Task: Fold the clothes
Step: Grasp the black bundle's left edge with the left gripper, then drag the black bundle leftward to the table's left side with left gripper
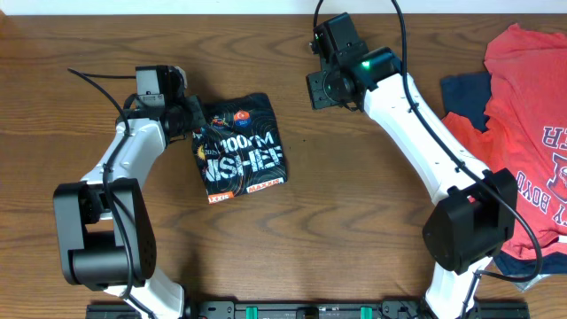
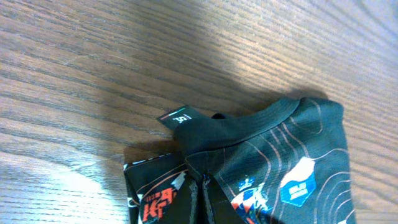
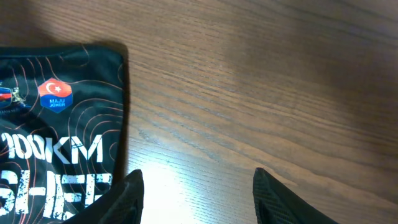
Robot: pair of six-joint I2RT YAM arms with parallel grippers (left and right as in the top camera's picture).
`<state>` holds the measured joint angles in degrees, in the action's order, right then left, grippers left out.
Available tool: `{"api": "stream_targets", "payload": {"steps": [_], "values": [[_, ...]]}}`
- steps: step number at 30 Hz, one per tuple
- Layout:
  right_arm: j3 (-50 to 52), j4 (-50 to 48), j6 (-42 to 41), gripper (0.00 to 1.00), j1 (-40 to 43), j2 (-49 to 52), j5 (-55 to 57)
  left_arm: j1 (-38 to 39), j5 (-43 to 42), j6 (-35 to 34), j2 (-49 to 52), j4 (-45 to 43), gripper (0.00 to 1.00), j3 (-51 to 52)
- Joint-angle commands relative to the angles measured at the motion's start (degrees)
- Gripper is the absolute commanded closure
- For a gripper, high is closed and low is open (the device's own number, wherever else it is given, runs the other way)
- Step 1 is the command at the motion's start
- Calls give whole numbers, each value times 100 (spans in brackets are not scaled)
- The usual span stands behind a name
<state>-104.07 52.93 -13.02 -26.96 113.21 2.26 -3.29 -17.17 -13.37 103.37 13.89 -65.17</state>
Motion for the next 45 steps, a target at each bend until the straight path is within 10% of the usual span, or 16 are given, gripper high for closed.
{"api": "stream_targets", "payload": {"steps": [1,11,19,30,40,43,45], "values": [[-17,33,-46,45,2,-37,96,-74,4,-197,-463,-22,94,-20],[-17,37,-46,45,7,-37,94,-125,883,-188,-680,610,94,140],[-17,111,-48,45,7,-37,92,-144,885,-173,44,664,37,149],[-17,151,-48,45,7,-37,94,-203,-61,-177,125,721,20,164],[-17,223,-48,45,7,-37,94,-205,-935,-175,1045,302,22,164],[-17,221,-46,44,7,-37,96,-205,-942,-168,1198,111,48,164],[-17,225,-46,45,9,-37,96,-205,-940,20,1204,-46,87,164]]}}
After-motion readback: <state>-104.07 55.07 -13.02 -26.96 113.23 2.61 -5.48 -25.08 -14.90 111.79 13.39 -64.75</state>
